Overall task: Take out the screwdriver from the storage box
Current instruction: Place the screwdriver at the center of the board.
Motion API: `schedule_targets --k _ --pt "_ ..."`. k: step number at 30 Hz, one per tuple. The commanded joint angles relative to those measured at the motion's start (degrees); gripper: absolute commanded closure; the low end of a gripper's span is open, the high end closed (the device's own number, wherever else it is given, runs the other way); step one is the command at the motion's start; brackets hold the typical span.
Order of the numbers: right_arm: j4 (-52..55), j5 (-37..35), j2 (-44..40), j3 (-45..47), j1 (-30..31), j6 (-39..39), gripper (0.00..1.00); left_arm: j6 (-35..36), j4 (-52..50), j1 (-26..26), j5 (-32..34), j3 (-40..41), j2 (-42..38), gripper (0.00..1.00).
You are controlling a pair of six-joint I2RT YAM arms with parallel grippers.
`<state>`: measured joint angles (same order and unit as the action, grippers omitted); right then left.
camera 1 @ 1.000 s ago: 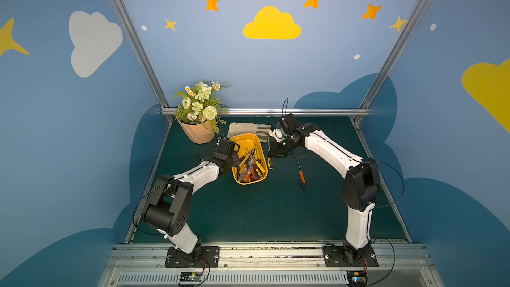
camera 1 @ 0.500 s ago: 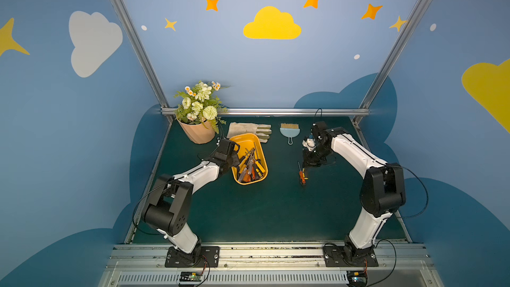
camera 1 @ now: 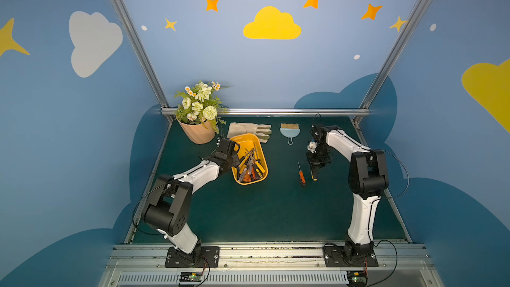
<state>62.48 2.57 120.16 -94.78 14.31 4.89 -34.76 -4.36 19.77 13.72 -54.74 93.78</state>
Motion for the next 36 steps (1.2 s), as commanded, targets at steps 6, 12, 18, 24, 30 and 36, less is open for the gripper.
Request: schedule_targets --k 6,12,18,24,30,36 --pt "3.38 -2.51 7.03 -8.30 -0.29 0.28 1.00 0.43 0.90 -0.11 -0.54 -3.04 0.13 0.97" --pt "3.97 -2.20 9.69 -10.05 -0.35 0.38 1.00 0.94 0.67 -0.16 -0.62 -3.18 -0.09 0.97" --pt "4.49 -1.38 11.63 -10.94 -0.33 0.29 1.00 0.83 0.42 -0.23 -0.79 -2.88 -0.12 0.97" --pt "4.87 0.07 11.27 -9.23 -0.08 0.90 1.00 0.92 0.13 -0.26 -0.75 -2.74 -0.46 0.98" --pt "3.53 0.60 9.78 -6.27 0.26 1.56 1.00 0.96 0.05 -0.27 -1.19 -2.80 -0.10 0.98" --pt "2.42 -0.54 7.64 -6.12 0.45 2.76 0.91 1.08 -0.03 -0.29 -1.35 -2.99 -0.45 0.98"
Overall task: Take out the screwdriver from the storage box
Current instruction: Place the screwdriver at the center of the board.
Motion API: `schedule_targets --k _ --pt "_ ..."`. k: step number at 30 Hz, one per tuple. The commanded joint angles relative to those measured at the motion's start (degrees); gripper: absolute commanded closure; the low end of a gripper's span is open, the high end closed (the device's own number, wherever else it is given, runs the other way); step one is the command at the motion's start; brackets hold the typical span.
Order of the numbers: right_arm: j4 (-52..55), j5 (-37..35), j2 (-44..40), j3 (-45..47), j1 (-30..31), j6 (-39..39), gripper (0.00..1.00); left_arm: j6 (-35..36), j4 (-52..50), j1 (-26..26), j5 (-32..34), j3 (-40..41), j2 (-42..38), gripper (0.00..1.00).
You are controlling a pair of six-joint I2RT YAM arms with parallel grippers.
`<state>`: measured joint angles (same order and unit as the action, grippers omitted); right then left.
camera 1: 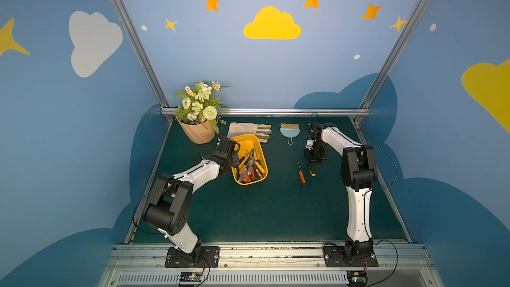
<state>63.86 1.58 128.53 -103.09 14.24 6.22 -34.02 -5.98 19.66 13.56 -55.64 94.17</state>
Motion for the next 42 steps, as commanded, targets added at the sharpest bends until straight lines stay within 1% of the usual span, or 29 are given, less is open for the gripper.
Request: schedule_targets --k 1,6,8,10,12,16,20,22,26,30,35,38,42 --pt "0.93 0.16 -1.32 2.06 0.63 1.53 0.89 0.31 1.43 -0.19 -1.10 -2.10 -0.88 0.97" --pt "0.53 -0.10 -3.43 0.82 1.05 1.86 0.77 0.18 1.34 -0.17 -1.44 -1.86 -0.78 0.98" --pt "0.48 -0.09 -3.54 0.27 1.05 1.94 0.76 0.09 1.23 -0.24 -1.57 -2.02 -0.58 0.98" --pt "0.63 0.08 -3.46 -0.24 1.03 1.97 0.71 0.04 1.23 -0.23 -1.64 -2.10 -0.64 0.98" --pt "0.57 0.13 -3.55 -0.45 1.10 2.22 0.68 0.09 1.23 -0.24 -1.70 -2.19 -0.63 0.98" --pt "0.57 0.00 -3.57 -0.67 1.14 2.21 0.65 0.09 1.23 -0.19 -1.78 -2.27 -0.43 0.98" --pt "0.38 -0.71 -4.60 -0.55 1.21 2.42 0.65 -0.01 1.06 -0.14 -1.92 -2.46 -0.36 0.98" --pt "-0.23 -2.27 -6.16 -0.20 1.67 2.75 0.64 -0.03 1.06 -0.23 -1.88 -2.46 -0.28 0.98" --pt "-1.63 -3.93 -9.85 0.03 3.70 2.65 0.62 -0.04 1.49 -0.16 -2.54 -2.61 0.11 0.97" --pt "-3.13 -3.38 -13.24 -0.35 6.13 2.52 0.61 -0.25 2.64 -0.21 -3.93 -2.47 0.25 0.98" --pt "-5.73 0.19 -17.27 -0.49 10.99 1.45 0.57 0.09 5.18 -0.15 -5.33 -1.52 -0.99 0.98" --pt "-7.53 5.03 -18.87 -0.79 14.03 2.20 0.55 0.65 7.60 0.06 -6.48 -0.56 -1.72 0.97" --pt "-9.50 6.74 -19.68 -1.15 17.88 4.71 0.51 1.23 7.04 -0.06 -6.45 -1.47 -2.01 0.98"
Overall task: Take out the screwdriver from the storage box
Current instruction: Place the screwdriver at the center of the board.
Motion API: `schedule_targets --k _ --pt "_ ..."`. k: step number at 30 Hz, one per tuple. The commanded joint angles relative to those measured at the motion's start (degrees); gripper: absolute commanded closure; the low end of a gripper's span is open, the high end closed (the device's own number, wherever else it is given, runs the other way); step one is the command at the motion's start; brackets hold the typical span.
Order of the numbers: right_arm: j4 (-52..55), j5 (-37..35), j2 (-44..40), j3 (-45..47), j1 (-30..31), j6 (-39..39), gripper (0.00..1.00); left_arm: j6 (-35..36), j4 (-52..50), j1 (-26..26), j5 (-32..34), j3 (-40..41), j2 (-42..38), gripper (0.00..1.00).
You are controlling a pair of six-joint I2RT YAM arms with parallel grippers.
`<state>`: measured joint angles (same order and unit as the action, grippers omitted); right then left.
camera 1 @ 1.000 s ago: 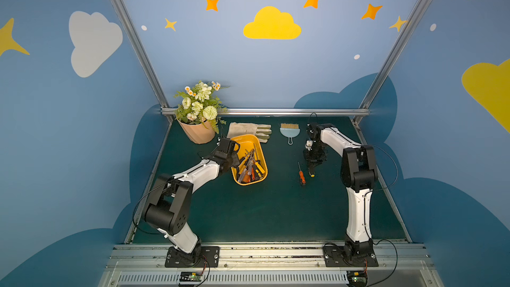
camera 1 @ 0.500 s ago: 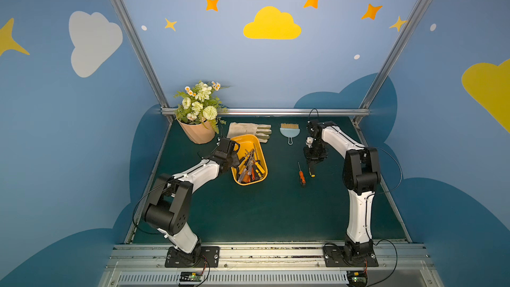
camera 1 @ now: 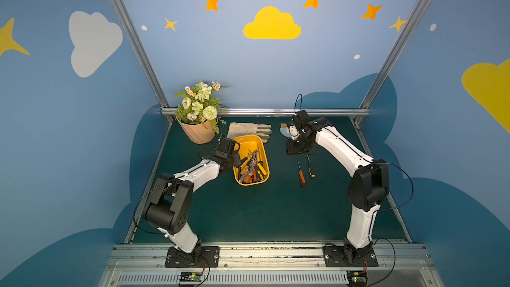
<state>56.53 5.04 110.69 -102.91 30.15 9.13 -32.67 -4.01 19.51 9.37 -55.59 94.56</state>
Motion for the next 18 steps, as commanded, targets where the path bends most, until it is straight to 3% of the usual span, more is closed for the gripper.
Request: schedule_targets --k 1,18 --pt "-2.75 3.76 -1.95 -1.41 2.80 2.30 0.50 -0.05 5.14 0.09 -2.33 -1.54 -2.61 0.98" --pt "-10.37 13.64 5.03 -2.92 9.26 9.98 0.47 -0.82 11.01 0.25 -3.29 1.85 -4.55 0.97"
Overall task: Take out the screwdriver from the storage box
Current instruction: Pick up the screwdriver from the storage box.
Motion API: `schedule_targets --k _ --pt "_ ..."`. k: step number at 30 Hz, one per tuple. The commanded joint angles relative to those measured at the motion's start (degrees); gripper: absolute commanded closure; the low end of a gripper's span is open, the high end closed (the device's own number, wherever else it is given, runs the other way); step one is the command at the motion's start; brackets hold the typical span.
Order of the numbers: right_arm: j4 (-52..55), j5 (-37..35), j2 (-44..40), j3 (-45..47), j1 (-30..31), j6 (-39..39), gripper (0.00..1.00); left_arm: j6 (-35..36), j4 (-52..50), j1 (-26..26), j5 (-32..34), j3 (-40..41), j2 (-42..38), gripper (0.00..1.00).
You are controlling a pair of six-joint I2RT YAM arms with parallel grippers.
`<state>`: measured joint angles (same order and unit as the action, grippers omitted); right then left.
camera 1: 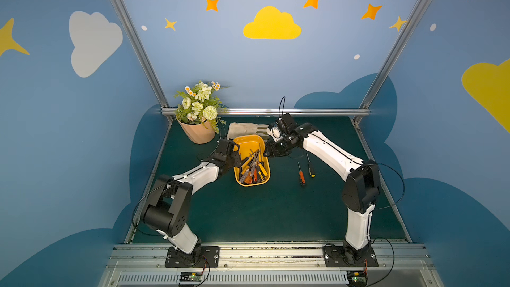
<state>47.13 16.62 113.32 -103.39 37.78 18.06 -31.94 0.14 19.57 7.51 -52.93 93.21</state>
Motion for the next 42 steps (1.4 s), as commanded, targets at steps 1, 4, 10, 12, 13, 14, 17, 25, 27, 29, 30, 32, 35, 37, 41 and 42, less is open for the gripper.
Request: schedule_targets --k 1,4,10,12,13,14,17,25,27,29,30,32,35,37,41,42 --pt "0.11 1.27 3.38 -3.63 2.16 0.71 0.47 -1.59 6.55 0.20 -0.97 -1.00 -3.25 0.98" --pt "3.12 0.39 6.31 -6.99 3.36 0.12 0.47 -1.62 6.49 0.15 -0.48 -0.91 -3.19 0.98" --pt "2.71 0.75 9.71 -7.78 4.57 1.59 0.49 -2.11 6.66 0.20 -0.04 -1.02 -3.16 0.97" --pt "2.29 0.41 10.97 -7.86 4.78 2.09 0.50 -2.35 6.76 0.17 -0.19 -1.04 -3.05 0.98" --pt "2.13 0.72 11.73 -8.08 4.83 2.44 0.50 -2.50 6.67 0.14 -0.06 -1.04 -3.10 0.98" --pt "1.92 0.95 12.46 -8.25 4.93 2.71 0.51 -2.91 6.26 0.22 0.31 -1.19 -2.97 0.98" --pt "1.30 1.06 14.21 -9.17 5.21 3.33 0.52 -4.05 5.05 0.20 1.26 -1.28 -2.92 0.98" --pt "4.24 -0.25 20.22 -13.96 6.24 2.41 0.52 -4.82 5.15 0.45 1.90 -0.35 -2.68 0.98" --pt "3.99 -0.51 20.69 -14.15 6.55 2.41 0.53 -4.95 5.04 0.43 1.55 -0.34 -2.55 0.98" --pt "4.98 -1.24 21.51 -15.19 6.93 2.34 0.56 -4.93 4.81 0.41 1.46 -0.34 -2.64 0.97" --pt "5.97 -2.02 22.00 -16.03 7.10 2.26 0.58 -4.92 4.63 0.45 1.61 -0.34 -2.57 0.98" --pt "7.46 -3.06 22.74 -17.06 7.26 1.91 0.63 -4.83 4.68 0.40 1.80 -0.34 -2.39 0.98" --pt "8.15 -3.57 22.94 -17.36 7.47 1.62 0.74 -4.70 4.65 0.32 1.55 -1.00 -1.98 0.98" --pt "8.24 -3.66 22.44 -17.33 7.45 1.45 0.82 -4.45 4.02 0.29 1.27 -1.72 -1.58 0.98" --pt "8.23 -4.05 20.80 -17.11 7.50 0.56 0.97 -4.44 3.55 0.29 1.51 -1.70 -1.44 0.98" --pt "8.19 -4.13 20.30 -16.99 7.51 0.36 1.00 -4.61 3.51 0.31 1.67 -1.51 -1.38 0.98"
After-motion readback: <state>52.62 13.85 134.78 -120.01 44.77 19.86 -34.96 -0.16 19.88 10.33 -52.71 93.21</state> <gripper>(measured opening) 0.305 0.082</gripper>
